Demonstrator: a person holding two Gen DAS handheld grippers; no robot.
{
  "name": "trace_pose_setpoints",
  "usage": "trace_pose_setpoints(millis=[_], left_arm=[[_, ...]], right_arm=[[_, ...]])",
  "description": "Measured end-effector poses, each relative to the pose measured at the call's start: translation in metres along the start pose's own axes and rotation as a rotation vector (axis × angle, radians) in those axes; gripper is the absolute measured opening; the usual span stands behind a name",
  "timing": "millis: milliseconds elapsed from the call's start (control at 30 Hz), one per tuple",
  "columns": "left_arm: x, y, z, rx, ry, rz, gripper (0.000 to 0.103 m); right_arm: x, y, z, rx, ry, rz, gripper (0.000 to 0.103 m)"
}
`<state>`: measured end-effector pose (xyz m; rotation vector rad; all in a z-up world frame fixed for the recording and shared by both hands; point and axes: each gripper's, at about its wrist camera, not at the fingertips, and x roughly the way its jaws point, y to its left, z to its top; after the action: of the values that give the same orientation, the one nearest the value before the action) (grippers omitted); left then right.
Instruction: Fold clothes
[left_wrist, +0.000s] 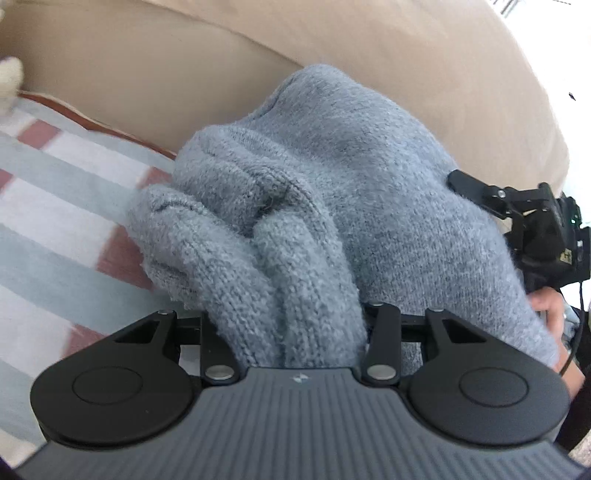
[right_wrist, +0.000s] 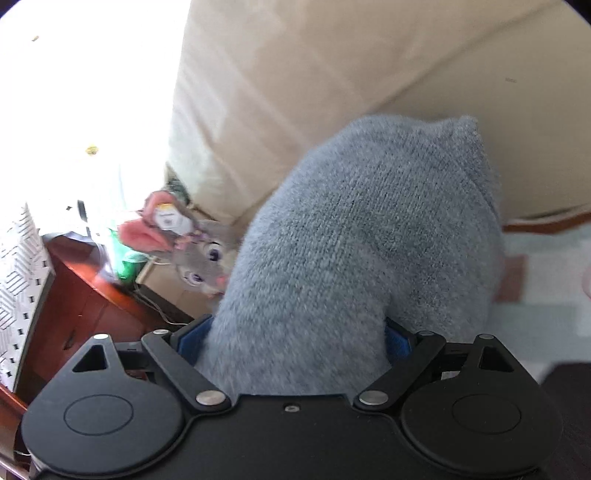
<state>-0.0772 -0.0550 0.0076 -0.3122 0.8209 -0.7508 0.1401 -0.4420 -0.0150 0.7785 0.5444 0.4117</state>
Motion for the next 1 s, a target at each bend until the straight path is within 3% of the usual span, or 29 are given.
trace_pose_setpoints(millis=[167, 333, 467, 533, 600, 667, 700, 767, 833, 900, 1000], left_arm=[[-0.045, 0.014, 0.022, 0.008, -0.021, 0.103, 0.039], [-0.103, 0.029, 0.061, 0.081, -0.084, 0.247, 0.039], [-0.14, 0.042, 0.091, 0.172, -0.149, 0.371, 0.039], [-0.139, 0.055, 0.102, 0.25, -0.189, 0.447, 0.039], [-0.127, 0.084, 0.11, 0.283, -0.18, 0.53, 0.04], [-0.113, 0.131, 0.107, 0.197, -0.092, 0.594, 0.042], [-0.107, 0.159, 0.098, 0.107, -0.019, 0.61, 0.043], [-0.107, 0.201, 0.075, -0.061, 0.056, 0.6, 0.044], [-0.115, 0.23, 0.05, -0.21, 0.077, 0.568, 0.05], [-0.135, 0.236, 0.041, -0.286, 0.023, 0.542, 0.058], [-0.154, 0.238, 0.038, -0.354, 0.003, 0.542, 0.059]], right_arm=[[0.05, 0.032, 0.009, -0.056, 0.012, 0.081, 0.094], [0.093, 0.058, 0.025, -0.032, 0.011, 0.25, 0.094], [0.14, 0.07, 0.019, -0.031, 0.033, 0.269, 0.094], [0.165, 0.072, 0.01, -0.016, 0.035, 0.27, 0.093], [0.179, 0.056, -0.015, 0.015, 0.022, 0.209, 0.093], [0.206, 0.035, -0.039, 0.118, 0.066, 0.075, 0.094], [0.22, 0.027, -0.052, 0.135, 0.139, -0.012, 0.093], [0.234, 0.027, -0.067, 0.072, 0.24, -0.114, 0.093], [0.233, 0.037, -0.079, 0.051, 0.313, -0.102, 0.093], [0.225, 0.05, -0.084, 0.028, 0.371, -0.104, 0.093], [0.201, 0.039, -0.079, 0.066, 0.34, -0.095, 0.095]])
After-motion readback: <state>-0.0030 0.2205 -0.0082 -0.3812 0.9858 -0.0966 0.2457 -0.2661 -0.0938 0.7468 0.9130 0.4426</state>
